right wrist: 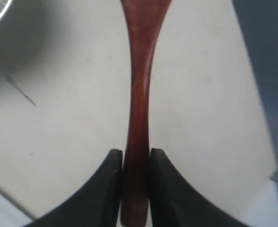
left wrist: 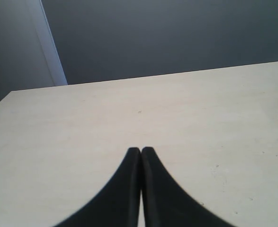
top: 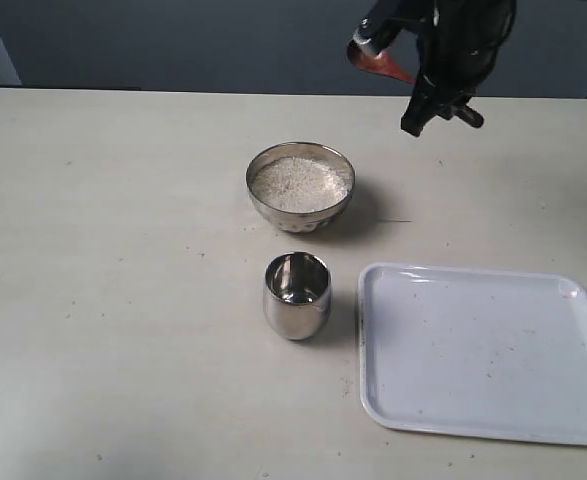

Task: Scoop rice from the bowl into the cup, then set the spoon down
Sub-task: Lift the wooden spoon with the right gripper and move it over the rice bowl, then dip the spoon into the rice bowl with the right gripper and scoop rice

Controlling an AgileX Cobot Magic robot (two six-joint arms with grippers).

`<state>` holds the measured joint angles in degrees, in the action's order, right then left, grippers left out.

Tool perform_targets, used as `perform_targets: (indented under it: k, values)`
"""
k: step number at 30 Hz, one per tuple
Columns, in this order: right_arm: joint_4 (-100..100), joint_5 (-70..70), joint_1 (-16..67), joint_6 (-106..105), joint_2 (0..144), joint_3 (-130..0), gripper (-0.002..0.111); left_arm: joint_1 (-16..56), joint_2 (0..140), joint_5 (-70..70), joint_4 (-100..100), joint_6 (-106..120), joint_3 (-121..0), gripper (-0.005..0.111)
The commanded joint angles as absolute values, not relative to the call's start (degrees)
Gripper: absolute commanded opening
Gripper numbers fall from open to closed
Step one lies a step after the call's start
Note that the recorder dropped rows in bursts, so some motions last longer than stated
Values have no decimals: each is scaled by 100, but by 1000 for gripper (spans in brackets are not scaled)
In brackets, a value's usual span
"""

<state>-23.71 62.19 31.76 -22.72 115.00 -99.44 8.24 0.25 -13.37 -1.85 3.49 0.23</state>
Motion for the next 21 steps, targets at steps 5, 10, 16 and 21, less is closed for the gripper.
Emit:
perform_targets:
  k: [5,10,16,21]
  values:
    - [-4947,6328,4233,-2435,11459,-9985,-1,871,0,-1329,-191,311,0,1]
    - [-4946,6586,4383,-2935,11731,-9985,-1,871,0,-1329,-191,311,0,1]
    - [-5489,6732,4628,-2993,12249,-9985,-1,871,0,-1329,-191,311,0,1]
    - [-5496,6762,4826,-3056,12359,-9956,-1,871,0,-1329,-191,311,0,1]
